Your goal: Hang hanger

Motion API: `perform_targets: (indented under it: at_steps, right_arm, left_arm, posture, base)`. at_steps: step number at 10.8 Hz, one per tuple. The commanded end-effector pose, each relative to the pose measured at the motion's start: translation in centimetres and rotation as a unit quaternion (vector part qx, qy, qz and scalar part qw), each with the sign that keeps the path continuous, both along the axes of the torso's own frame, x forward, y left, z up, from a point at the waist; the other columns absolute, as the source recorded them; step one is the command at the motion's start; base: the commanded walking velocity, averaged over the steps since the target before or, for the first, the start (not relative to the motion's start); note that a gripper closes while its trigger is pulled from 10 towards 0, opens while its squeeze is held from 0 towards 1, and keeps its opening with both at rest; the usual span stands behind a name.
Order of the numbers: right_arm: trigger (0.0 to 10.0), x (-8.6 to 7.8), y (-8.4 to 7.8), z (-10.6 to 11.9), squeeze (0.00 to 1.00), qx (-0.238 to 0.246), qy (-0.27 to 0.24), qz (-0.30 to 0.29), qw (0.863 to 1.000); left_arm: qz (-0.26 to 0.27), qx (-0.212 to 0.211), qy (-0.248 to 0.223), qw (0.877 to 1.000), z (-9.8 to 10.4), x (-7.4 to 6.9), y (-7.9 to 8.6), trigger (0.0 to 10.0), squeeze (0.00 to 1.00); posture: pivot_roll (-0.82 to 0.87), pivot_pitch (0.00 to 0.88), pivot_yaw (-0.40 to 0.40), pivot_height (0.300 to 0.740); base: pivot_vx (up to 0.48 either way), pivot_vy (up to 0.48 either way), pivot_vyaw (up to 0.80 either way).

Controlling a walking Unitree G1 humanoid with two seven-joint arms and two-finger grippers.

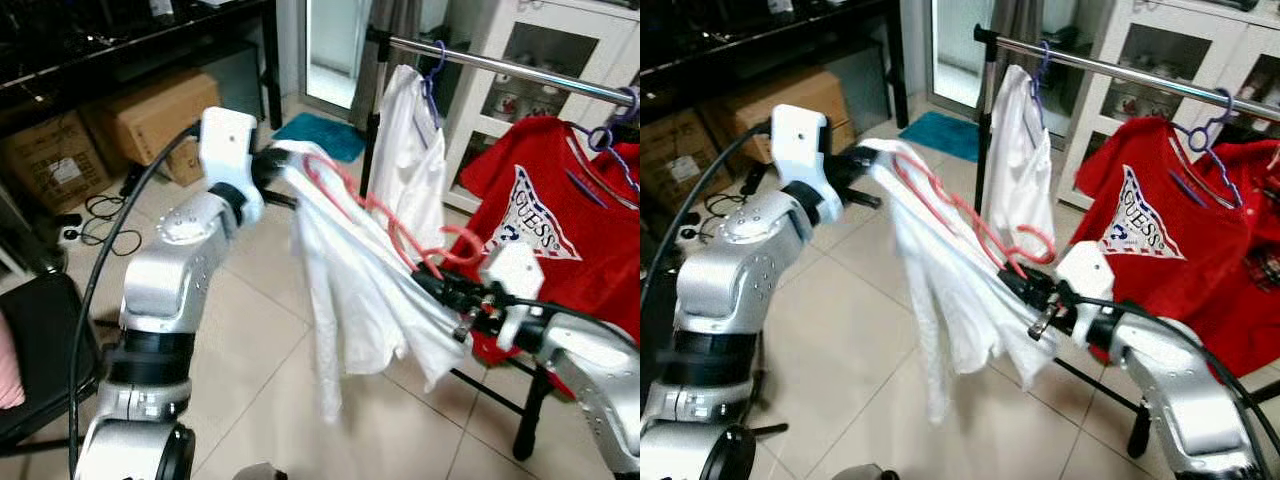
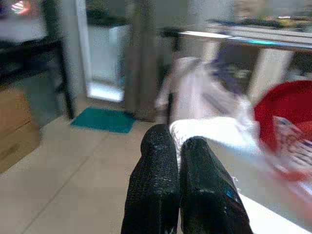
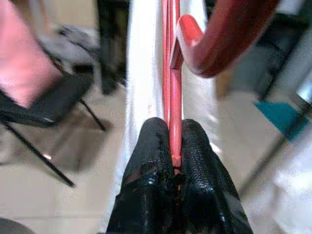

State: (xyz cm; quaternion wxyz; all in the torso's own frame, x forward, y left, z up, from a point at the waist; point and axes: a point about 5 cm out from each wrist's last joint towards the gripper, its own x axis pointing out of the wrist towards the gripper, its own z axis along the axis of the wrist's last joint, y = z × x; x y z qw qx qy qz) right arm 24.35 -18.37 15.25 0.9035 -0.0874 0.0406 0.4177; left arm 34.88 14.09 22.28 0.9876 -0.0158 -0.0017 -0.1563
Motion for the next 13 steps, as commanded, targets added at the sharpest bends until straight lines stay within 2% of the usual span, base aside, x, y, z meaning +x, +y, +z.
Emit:
perform_targets:
  at_steps: [1,2,3,5,6,7,8,9,10,11,12,13]
  right_arm:
    - [10.0,-0.7,-1.7,-0.8,0.00,-0.016,0.031,-0.013,0.999]
    - [10.0,-0.8,-1.5,-0.1,0.00,0.034,0.024,-0.013,0.999]
    - [10.0,-0.7,-0.6,1.1,0.00,0.095,0.011,-0.008,0.995]
    - [10.0,0.7,0.5,1.7,0.00,0.167,0.000,-0.090,0.982]
    - [10.0,2.1,1.3,2.1,0.00,0.223,-0.004,-0.168,0.960]
    - [10.0,3.0,1.9,3.1,0.00,0.290,-0.012,-0.197,0.937]
    - [10.0,3.4,2.0,3.9,0.00,0.340,-0.012,-0.217,0.915]
    - [10.0,3.6,2.0,4.2,0.00,0.361,-0.014,-0.232,0.903]
    - [10.0,3.8,1.4,4.0,0.00,0.294,-0.036,-0.262,0.918]
    - [10.0,4.1,0.8,3.9,0.00,0.285,-0.044,-0.287,0.913]
    - [10.0,4.3,0.5,3.8,0.00,0.380,-0.012,-0.317,0.869]
    - [10.0,4.3,0.0,4.2,0.00,0.535,0.029,-0.325,0.779]
  left_arm:
    - [0.131,-0.013,-0.057,0.990,2.6,0.3,5.3,0.0,0.00]
    - [0.137,0.002,-0.033,0.990,1.2,0.6,6.3,0.0,0.00]
    - [0.121,0.018,0.003,0.992,-1.5,0.6,5.5,0.0,0.00]
    - [-0.021,0.004,0.019,1.000,-2.9,-0.9,-0.5,0.0,0.00]
    - [-0.136,0.000,0.021,0.990,-3.5,-3.1,-5.2,0.0,0.00]
    - [-0.165,0.003,0.025,0.986,-4.0,-4.1,-7.2,0.0,0.00]
    - [-0.178,0.007,0.028,0.984,-4.4,-4.8,-8.1,0.0,0.00]
    - [-0.179,0.002,0.032,0.983,-4.6,-5.1,-8.5,0.0,0.00]
    - [-0.168,-0.010,0.030,0.985,-4.3,-5.5,-8.2,0.0,0.00]
    - [-0.180,-0.008,0.022,0.983,-4.0,-6.0,-7.9,0.0,0.00]
    - [-0.199,-0.053,-0.002,0.979,-2.7,-6.7,-8.3,0.0,0.00]
    - [-0.236,-0.143,-0.040,0.960,-0.6,-7.7,-8.6,0.0,0.00]
  posture:
    - [0.05,0.030,0.025,0.740]
    - [0.05,0.029,0.024,0.740]
    - [0.04,0.027,0.026,0.740]
    - [0.05,0.024,0.025,0.740]
    - [0.04,0.023,0.030,0.740]
    - [0.04,0.019,0.035,0.740]
    - [0.04,0.017,0.037,0.740]
    - [0.05,0.012,0.037,0.740]
    - [0.05,0.006,0.041,0.740]
    - [0.05,0.001,0.041,0.740]
    - [0.06,0.000,0.039,0.740]
    - [0.06,0.000,0.038,0.740]
  base:
    - [0.000,0.000,0.00]
    - [0.000,0.000,0.00]
    - [0.000,0.000,0.00]
    - [0.000,0.000,0.00]
    - [0.000,0.000,0.00]
    - [0.000,0.000,0.00]
    - [0.000,0.000,0.00]
    - [0.000,0.000,0.00]
    - [0.000,0.000,0.00]
    - [0.000,0.000,0.00]
    - [0.000,0.000,0.00]
    - [0.000,0.000,0.00]
